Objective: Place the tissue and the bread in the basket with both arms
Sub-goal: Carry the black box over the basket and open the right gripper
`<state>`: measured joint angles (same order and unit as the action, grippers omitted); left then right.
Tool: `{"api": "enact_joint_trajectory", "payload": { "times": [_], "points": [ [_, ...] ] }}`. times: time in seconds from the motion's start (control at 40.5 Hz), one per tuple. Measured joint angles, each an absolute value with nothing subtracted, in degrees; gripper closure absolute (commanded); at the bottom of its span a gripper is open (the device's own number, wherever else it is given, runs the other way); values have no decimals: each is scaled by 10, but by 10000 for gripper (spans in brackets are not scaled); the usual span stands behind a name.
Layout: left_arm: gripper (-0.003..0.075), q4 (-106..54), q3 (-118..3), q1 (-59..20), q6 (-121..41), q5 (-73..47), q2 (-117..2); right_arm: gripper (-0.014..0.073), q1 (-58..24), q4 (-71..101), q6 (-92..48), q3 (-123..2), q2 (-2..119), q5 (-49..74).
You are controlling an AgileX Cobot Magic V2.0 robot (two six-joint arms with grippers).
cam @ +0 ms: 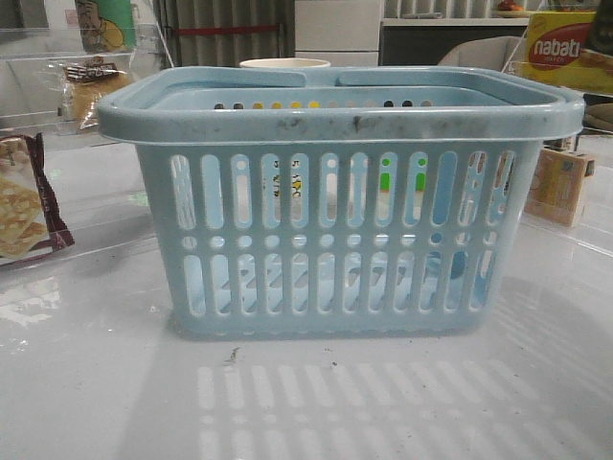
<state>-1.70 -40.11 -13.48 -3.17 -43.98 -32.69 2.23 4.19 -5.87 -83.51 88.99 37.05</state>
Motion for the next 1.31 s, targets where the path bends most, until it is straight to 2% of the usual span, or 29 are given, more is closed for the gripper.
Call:
{"api": "enact_joint_trajectory", "payload": {
  "times": [0.296, 0.519, 0.568, 0.642, 0.716, 0.765, 0.815, 1.037, 1.309],
  "points": [
    [141, -17, -401, -135, -32, -440, -327, 421, -169, 56, -59, -835, 865, 414],
    [141, -17, -401, -135, -32, -440, -327, 414, -251, 57, -59, -835, 920, 416],
    [141, -17, -401, -135, -32, -440, -327, 384, -256, 57, -59, -835, 934, 416],
    [141, -17, -401, -135, -32, -440, -327, 284, -261, 57, -59, -835, 958, 416],
    [141, -17, -401, -135, -32, -440, -327, 139, -261, 57, -59, -835, 975, 411],
    [141, -17, -401, -135, -32, -440, -327, 70, -261, 57, -59, -835, 981, 402],
    [141, -17, -401, -135, -32, -440, -327, 36, -261, 57, -59, -835, 983, 395],
    [141, -17, -401, -135, -32, -440, -327, 32, -261, 57, -59, -835, 940, 377],
    [141, -17, -401, -135, -32, -440, -327, 32, -261, 56, -59, -750, 748, 372]
  ]
}}
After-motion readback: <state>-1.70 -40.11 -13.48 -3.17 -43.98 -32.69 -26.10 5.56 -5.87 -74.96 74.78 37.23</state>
